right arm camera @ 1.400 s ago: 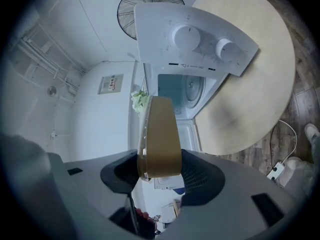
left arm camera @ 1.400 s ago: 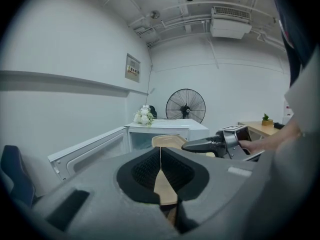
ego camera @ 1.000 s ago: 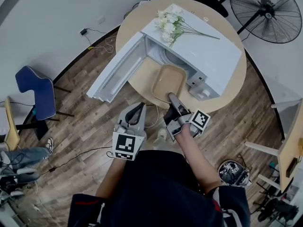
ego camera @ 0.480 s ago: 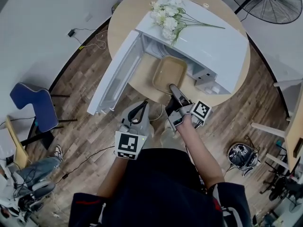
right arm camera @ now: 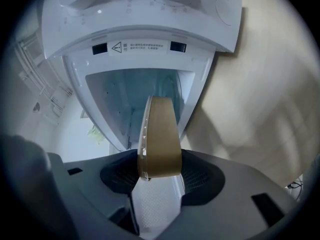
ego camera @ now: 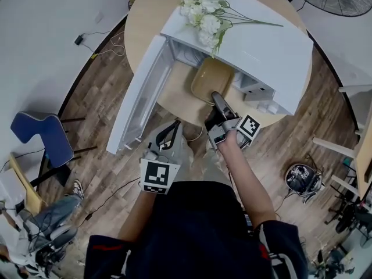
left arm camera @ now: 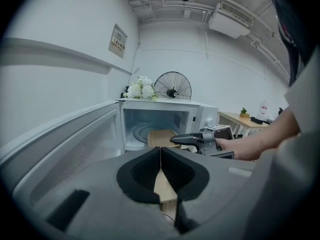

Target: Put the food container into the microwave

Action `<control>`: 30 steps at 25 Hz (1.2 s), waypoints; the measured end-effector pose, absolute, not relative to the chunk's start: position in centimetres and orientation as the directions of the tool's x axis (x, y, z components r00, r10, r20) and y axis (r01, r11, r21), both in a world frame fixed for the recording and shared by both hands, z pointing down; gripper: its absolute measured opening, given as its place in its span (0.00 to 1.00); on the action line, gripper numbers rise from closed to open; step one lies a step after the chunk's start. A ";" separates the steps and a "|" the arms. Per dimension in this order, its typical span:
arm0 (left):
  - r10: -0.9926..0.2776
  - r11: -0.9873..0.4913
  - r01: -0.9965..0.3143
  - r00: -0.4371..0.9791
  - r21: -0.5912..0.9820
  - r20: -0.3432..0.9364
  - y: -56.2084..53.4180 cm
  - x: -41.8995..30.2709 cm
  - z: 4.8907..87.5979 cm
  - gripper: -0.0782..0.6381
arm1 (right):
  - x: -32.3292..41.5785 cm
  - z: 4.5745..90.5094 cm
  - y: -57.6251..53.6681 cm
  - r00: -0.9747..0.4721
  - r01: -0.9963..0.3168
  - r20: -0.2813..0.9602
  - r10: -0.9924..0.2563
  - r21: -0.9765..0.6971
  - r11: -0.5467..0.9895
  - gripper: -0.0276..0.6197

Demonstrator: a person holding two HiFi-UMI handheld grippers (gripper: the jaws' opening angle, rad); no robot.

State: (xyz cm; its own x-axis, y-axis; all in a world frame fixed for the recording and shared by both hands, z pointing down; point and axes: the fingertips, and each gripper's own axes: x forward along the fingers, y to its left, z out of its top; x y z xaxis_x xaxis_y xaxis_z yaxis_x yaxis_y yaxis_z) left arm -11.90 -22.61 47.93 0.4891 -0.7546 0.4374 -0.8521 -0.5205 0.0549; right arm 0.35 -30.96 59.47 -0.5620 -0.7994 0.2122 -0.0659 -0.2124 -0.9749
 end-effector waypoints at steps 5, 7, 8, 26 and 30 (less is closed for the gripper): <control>-0.734 -0.536 -0.842 0.501 0.061 0.459 -22.7 -11.7 49.1 0.14 | 0.6 60.4 -32.1 -0.534 -0.055 0.200 -0.821 -0.978 -0.203 0.39; -0.727 -0.541 -0.839 0.505 0.064 0.465 -22.6 -11.6 49.5 0.14 | 0.8 60.7 -32.4 -0.526 -0.050 0.194 -0.828 -0.979 -0.198 0.39; -0.725 -0.543 -0.837 0.506 0.063 0.468 -22.6 -11.5 49.7 0.14 | 0.8 60.8 -32.5 -0.524 -0.048 0.190 -0.830 -0.980 -0.194 0.39; -0.710 -0.565 -0.822 0.525 0.067 0.470 -23.3 -10.2 50.6 0.14 | 1.3 61.7 -35.5 -0.469 -0.058 0.163 -0.868 -0.986 -0.154 0.39; -0.704 -0.569 -0.819 0.530 0.072 0.473 -23.3 -9.9 50.7 0.14 | 1.5 61.8 -36.6 -0.462 -0.065 0.160 -0.872 -0.987 -0.147 0.39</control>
State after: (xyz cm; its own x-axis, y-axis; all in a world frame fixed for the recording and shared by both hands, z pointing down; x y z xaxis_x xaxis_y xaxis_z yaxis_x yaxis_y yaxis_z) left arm -9.92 -23.30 50.74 0.5303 -0.7038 0.4727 -0.8193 -0.5689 0.0720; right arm 1.48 -36.56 61.80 -0.4625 -0.8720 0.1604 -0.0651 -0.1470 -0.9870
